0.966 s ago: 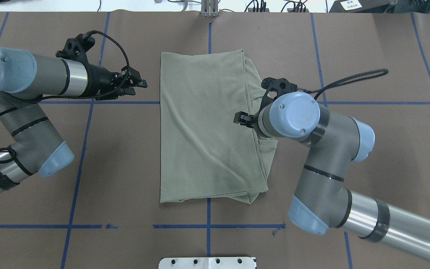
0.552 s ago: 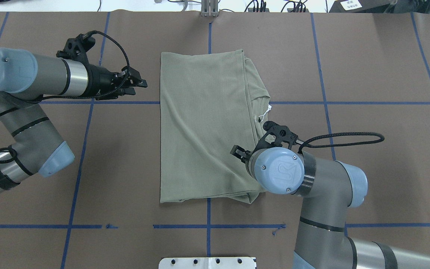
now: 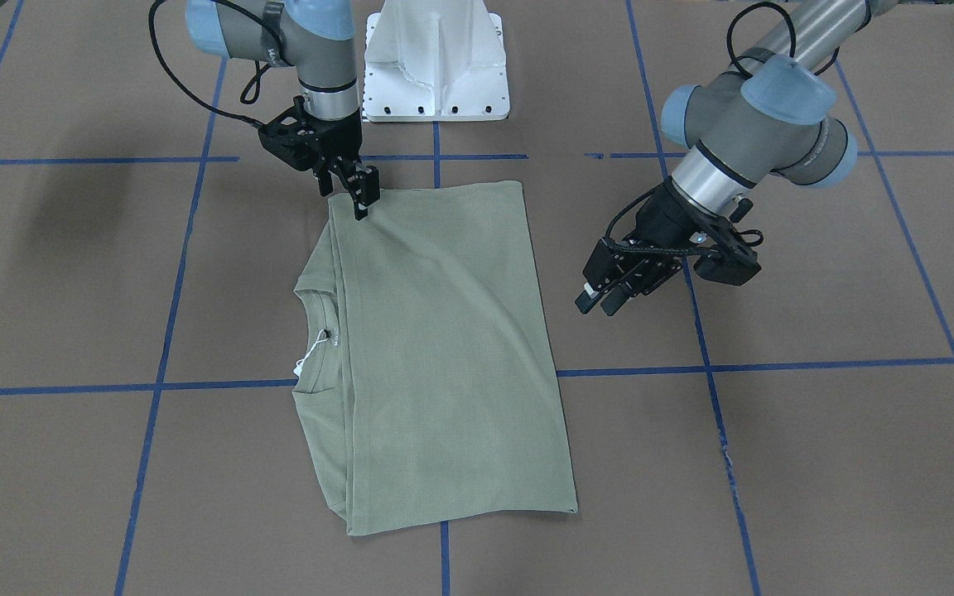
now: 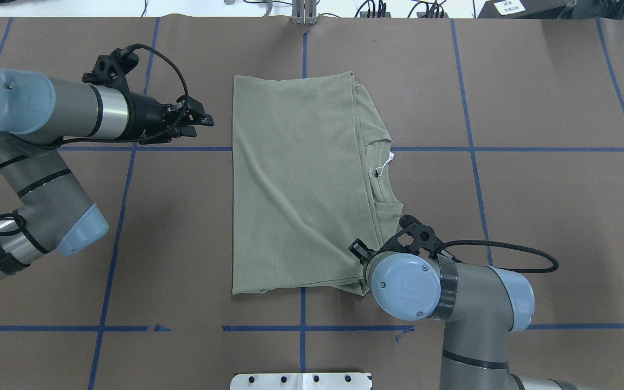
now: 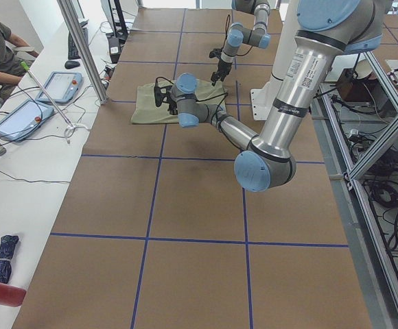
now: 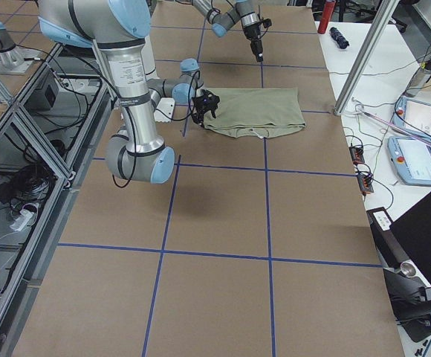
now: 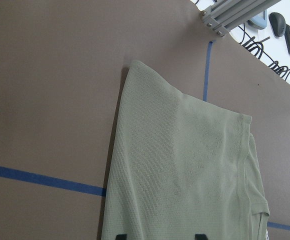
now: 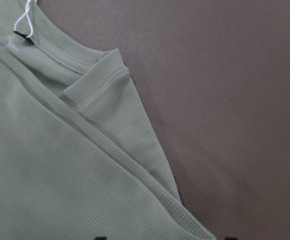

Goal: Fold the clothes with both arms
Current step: 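Lower the right gripper to the shirt's corner nearest the robot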

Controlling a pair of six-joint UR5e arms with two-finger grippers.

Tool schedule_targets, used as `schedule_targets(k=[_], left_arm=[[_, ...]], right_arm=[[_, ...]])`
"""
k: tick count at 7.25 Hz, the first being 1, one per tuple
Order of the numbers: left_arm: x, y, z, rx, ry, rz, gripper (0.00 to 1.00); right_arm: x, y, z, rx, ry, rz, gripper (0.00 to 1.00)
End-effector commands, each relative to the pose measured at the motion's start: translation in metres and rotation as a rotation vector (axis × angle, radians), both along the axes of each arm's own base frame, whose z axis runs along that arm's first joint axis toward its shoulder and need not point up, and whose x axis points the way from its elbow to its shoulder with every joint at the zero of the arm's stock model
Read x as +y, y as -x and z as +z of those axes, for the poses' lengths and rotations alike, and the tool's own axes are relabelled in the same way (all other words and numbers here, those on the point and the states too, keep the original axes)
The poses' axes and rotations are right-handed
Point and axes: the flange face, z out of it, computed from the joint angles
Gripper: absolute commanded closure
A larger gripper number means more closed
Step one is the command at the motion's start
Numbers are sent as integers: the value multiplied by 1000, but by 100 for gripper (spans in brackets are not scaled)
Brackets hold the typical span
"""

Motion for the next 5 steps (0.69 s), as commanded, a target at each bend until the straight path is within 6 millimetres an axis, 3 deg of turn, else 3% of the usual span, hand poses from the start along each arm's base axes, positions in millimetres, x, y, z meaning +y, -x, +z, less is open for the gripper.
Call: schedule_targets(k=[1, 4, 5], left_arm=[[1, 2, -2, 6, 2, -3, 46], [1, 5, -2, 8, 2, -6, 46], [0, 6, -2, 8, 2, -8, 46]], right_arm=[[5, 5, 2, 5, 3, -16, 22], [8, 10, 7, 17, 5, -25, 37], [8, 10, 8, 19, 5, -25, 47]])
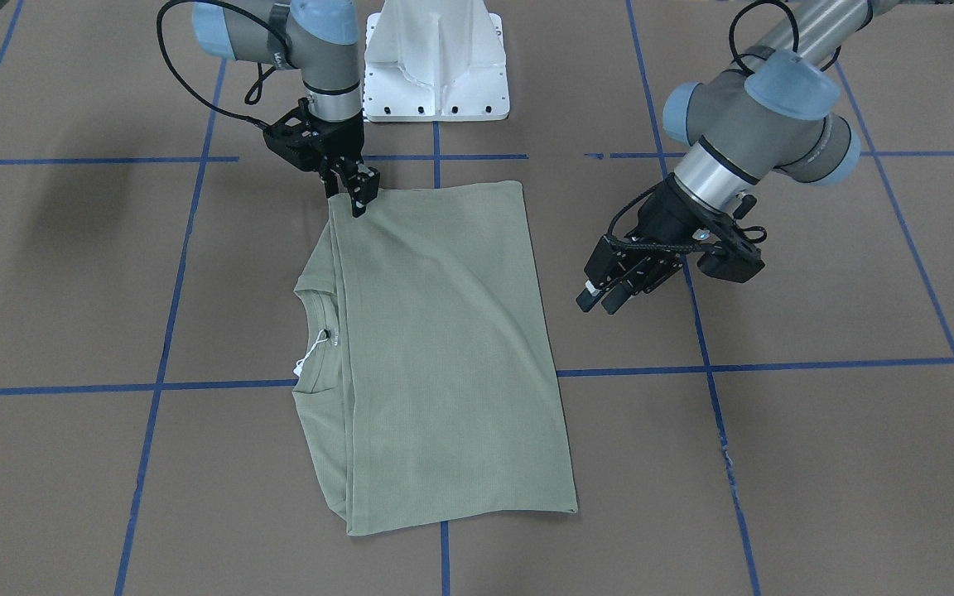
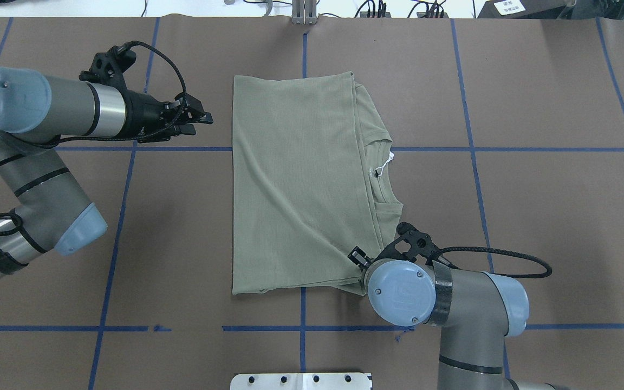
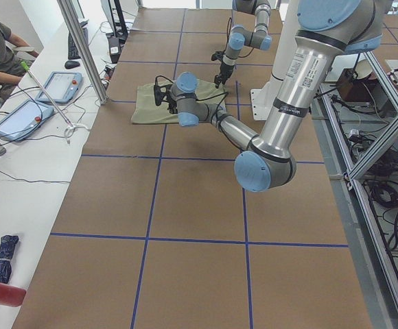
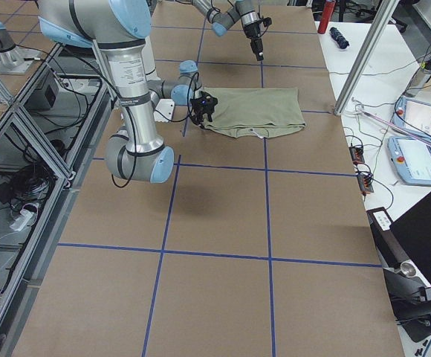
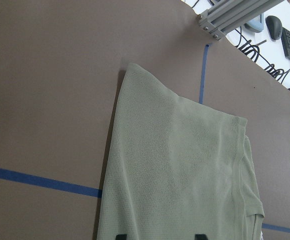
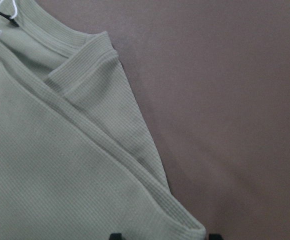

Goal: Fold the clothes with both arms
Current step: 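Lower the right gripper to the shirt's corner nearest the robot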

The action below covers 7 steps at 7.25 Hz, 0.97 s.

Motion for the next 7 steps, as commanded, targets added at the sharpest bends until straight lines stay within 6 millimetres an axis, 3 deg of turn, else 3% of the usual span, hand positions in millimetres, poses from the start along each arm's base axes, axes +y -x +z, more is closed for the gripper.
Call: schedule_targets(k=[1, 2, 3, 7], left_arm=[[-1, 2, 0, 0, 0, -3, 46], [-1, 2, 0, 0, 0, -3, 46], [-1, 2, 0, 0, 0, -3, 46], [-1, 2, 0, 0, 0, -1, 46]], right_arm=[[1, 1, 0, -1, 2, -1, 69], [0, 0, -2, -4, 2, -4, 100], [-1, -1, 0, 0, -3, -7, 100], [-1, -20, -26, -55, -2, -29, 100]])
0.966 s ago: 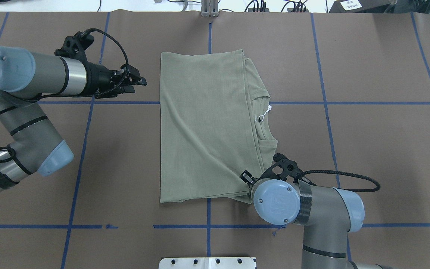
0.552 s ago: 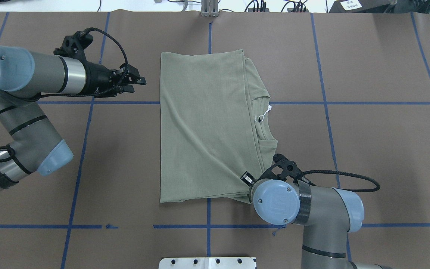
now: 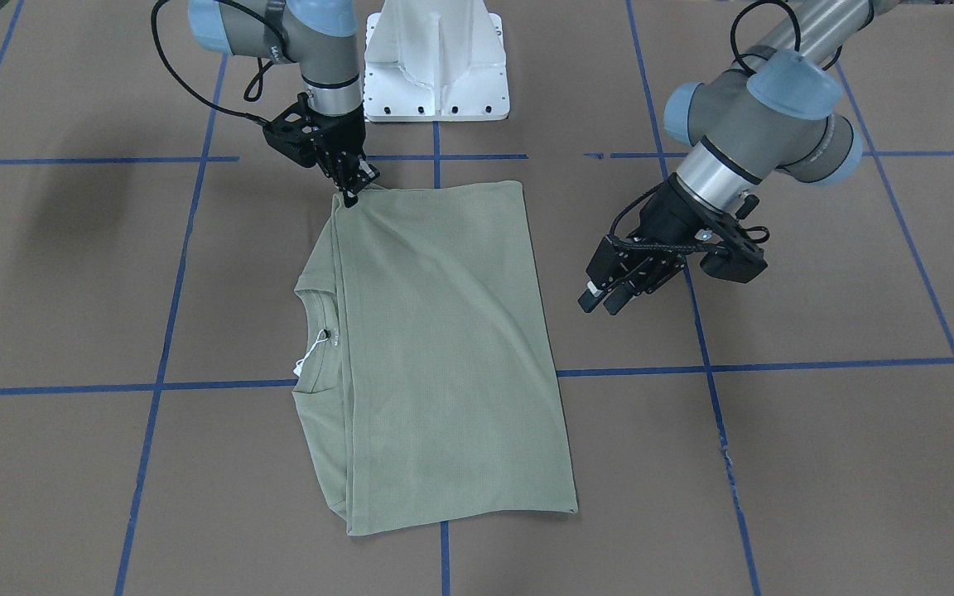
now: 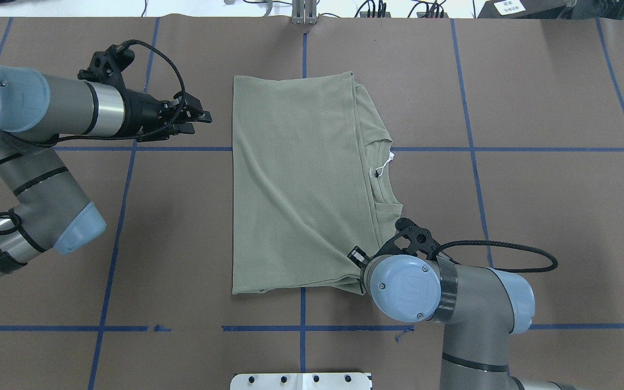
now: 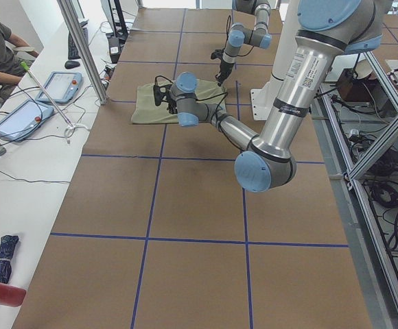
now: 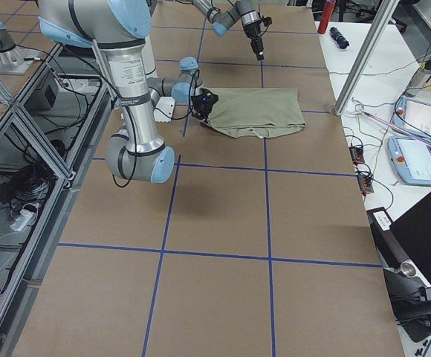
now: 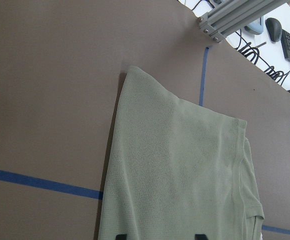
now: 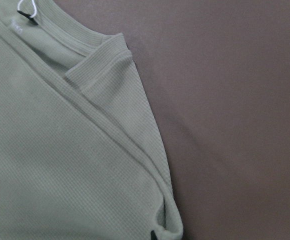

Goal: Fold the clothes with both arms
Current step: 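Lower the right gripper to the shirt's corner nearest the robot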

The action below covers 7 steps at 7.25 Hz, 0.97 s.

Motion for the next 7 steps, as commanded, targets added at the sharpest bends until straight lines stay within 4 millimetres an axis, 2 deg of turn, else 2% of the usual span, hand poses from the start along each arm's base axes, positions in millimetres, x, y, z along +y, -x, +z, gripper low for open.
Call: schedule_targets(k=[1, 2, 3, 4, 5, 6, 7], left_arm=[[0, 0, 0, 1, 2, 1, 46], [3, 3, -6, 23, 20, -7, 46], [21, 8, -3, 75, 125, -23, 45], [74, -1, -10, 129, 193, 13, 43], [118, -22, -17, 110, 247, -2, 43], [156, -58, -21, 60, 299, -19, 43], [185, -85, -16, 15, 326, -22, 41]], right_arm=[[2, -5, -5, -9, 7, -9, 100], [3, -7, -5, -9, 7, -9, 100], [3, -7, -4, -8, 7, -9, 100], [3, -8, -4, -8, 7, -9, 100], [3, -8, -5, -11, 7, -10, 100], [4, -8, -6, -12, 7, -11, 100], [4, -7, -8, -17, 6, -11, 100]])
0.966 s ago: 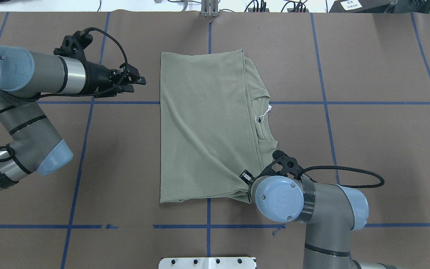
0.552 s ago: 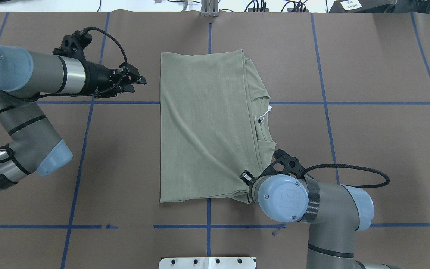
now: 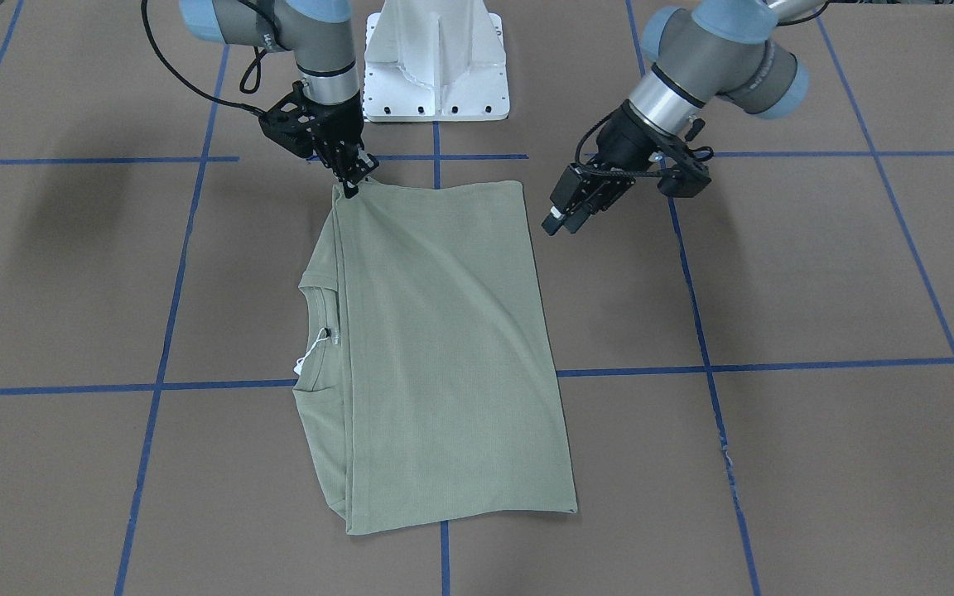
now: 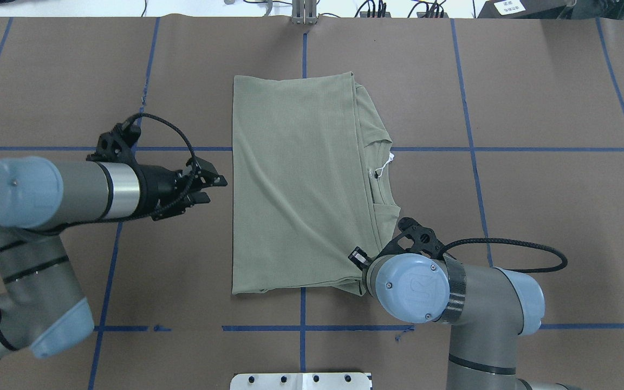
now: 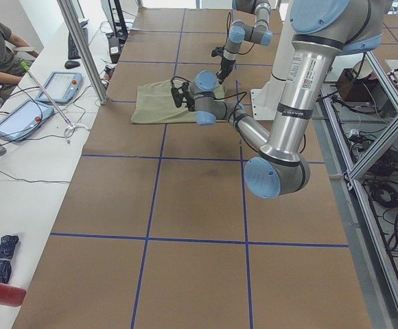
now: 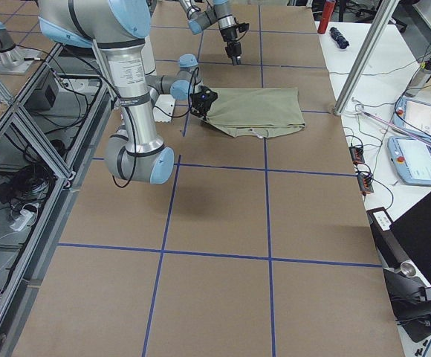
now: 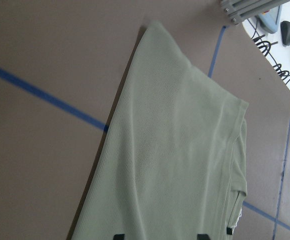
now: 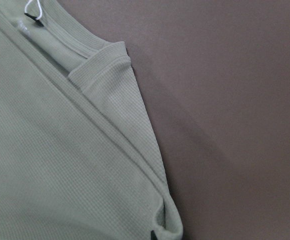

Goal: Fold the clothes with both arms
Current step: 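Move the left gripper to the other near corner and grasp both corners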

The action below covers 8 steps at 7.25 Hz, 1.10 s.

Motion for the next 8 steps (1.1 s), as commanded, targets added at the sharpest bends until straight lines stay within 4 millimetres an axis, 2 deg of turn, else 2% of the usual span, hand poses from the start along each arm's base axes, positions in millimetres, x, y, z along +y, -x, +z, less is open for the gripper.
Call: schedule_targets(k=[1, 2, 5, 8], left_arm=[[69, -58, 13, -119, 90, 6, 38], [88, -73, 16, -148, 112, 12, 38], [120, -97, 21, -160, 127, 70, 38], [125, -104, 21, -163, 126, 80, 38]], right_arm=[[1, 1, -3, -5, -1, -2, 100], [1, 1, -4, -8, -2, -2, 100], [1, 1, -5, -10, 1, -5, 100], [1, 0, -4, -10, 3, -6, 100]])
